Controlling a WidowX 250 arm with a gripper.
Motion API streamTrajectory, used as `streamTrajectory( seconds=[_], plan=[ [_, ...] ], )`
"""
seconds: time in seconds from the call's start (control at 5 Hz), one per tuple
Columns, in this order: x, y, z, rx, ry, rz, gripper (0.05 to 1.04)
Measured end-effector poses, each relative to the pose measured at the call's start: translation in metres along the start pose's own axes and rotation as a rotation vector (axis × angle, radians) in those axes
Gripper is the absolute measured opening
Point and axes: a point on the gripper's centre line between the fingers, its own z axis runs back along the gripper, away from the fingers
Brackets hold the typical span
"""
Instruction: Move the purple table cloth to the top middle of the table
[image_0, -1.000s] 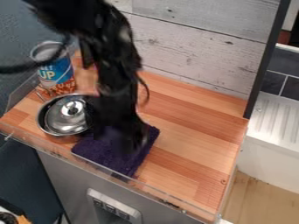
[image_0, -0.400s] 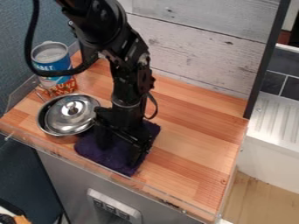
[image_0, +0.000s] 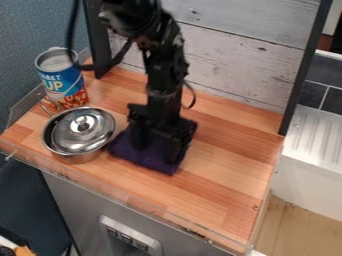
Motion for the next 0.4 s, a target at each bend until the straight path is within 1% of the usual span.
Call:
streamTrajectory(
  seconds=[0.2,0.4],
  plan=[
    [0.026,0.002,0.001,-0.004,-0.011,0.006,1.001],
    [0.046,0.004,0.002,-0.001,-0.025,0.005,1.001]
  ],
)
